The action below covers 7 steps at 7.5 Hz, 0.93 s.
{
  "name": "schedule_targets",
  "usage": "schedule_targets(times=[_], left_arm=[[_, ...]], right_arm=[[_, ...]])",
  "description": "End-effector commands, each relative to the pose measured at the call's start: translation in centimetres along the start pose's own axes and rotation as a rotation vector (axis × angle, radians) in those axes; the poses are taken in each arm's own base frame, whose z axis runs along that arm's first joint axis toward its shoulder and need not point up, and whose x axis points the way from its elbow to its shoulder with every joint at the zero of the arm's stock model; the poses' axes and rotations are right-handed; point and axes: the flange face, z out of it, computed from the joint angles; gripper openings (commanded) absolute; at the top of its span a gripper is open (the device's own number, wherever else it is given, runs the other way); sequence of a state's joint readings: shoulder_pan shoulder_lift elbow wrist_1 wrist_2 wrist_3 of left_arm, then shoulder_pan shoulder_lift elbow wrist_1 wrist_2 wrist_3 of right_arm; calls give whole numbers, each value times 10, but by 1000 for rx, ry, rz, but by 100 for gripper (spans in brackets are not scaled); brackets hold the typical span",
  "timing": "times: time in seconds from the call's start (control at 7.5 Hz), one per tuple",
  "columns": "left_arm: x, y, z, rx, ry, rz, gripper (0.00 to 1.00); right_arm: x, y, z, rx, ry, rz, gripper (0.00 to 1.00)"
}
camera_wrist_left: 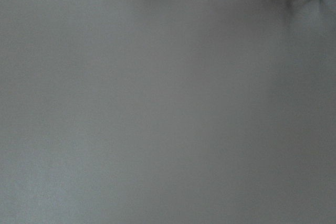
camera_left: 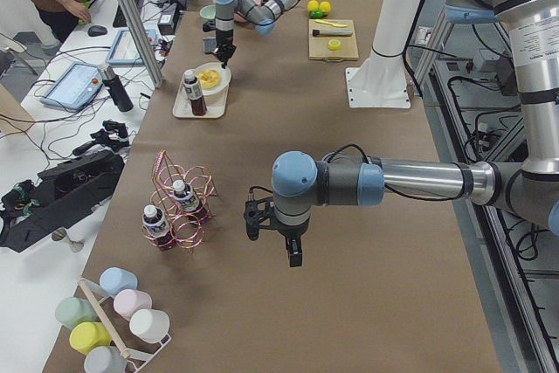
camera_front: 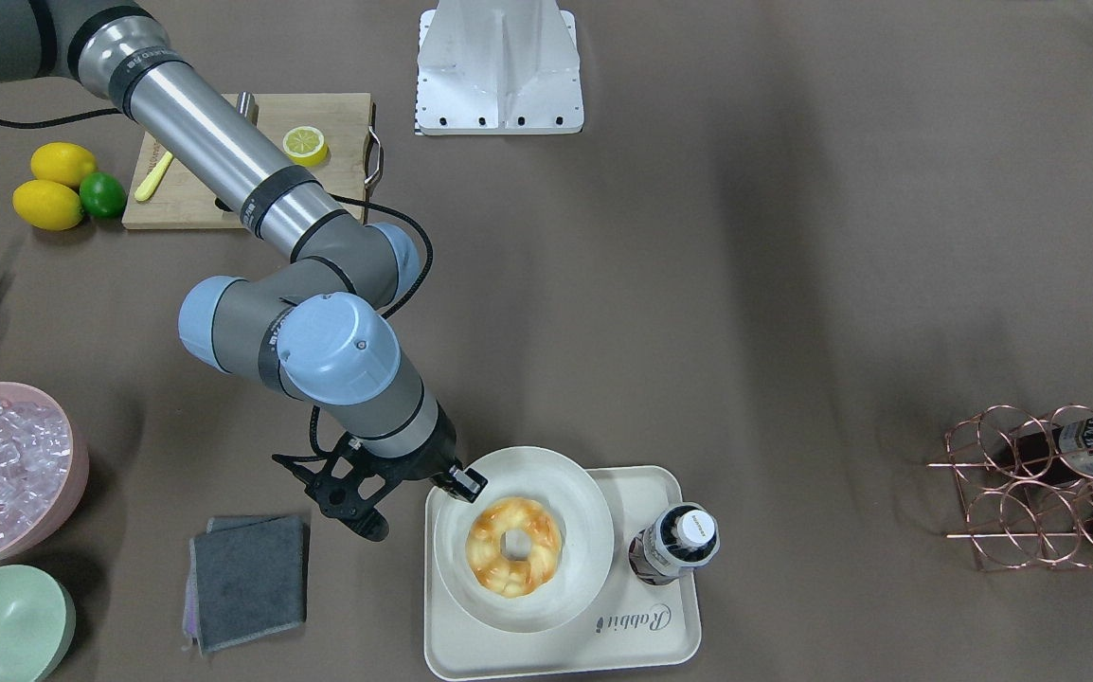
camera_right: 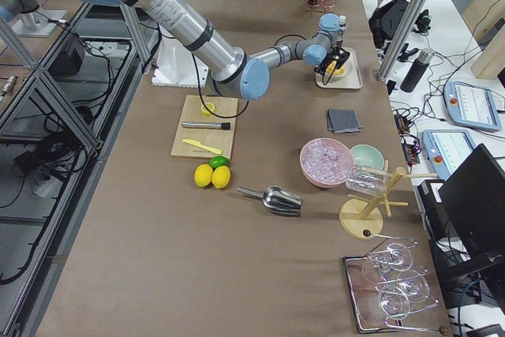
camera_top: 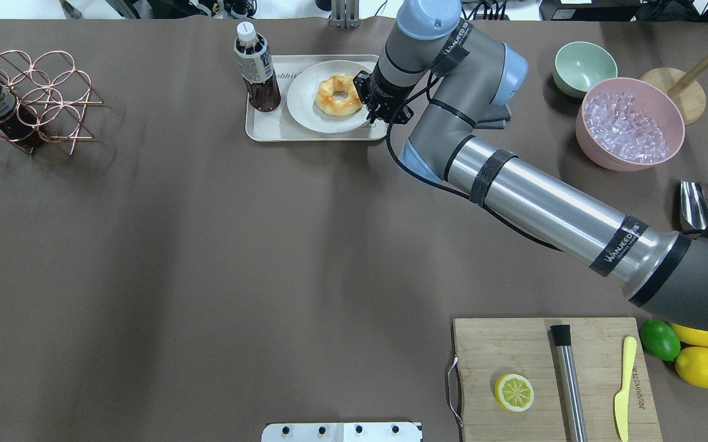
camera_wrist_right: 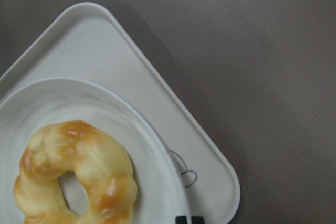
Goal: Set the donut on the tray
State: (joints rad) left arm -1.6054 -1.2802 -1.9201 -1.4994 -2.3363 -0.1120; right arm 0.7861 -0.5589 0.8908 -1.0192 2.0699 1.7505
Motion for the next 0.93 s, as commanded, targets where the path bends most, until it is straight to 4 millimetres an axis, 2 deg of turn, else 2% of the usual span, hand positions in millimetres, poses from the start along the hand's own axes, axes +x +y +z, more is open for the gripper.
schedule_targets(times=[0.0, 0.4, 0.53, 0.67, 0.8], left_arm=[[-5, 8, 4, 1, 0, 2, 98], [-6, 9, 6, -3, -2, -3, 98], [-6, 7, 7, -6, -1, -6, 98], [-7, 7, 8, -7, -2, -9, 98], [-7, 8, 9, -10, -1, -9, 98]], right_arm=[[-6, -1, 7, 23, 11, 50, 0], [-15, 6, 7, 38, 5, 69, 0], [-16, 7, 7, 40, 3, 70, 81], [-22, 11, 4, 42, -9, 65, 100], [-23, 15, -1, 31, -15, 59, 100]])
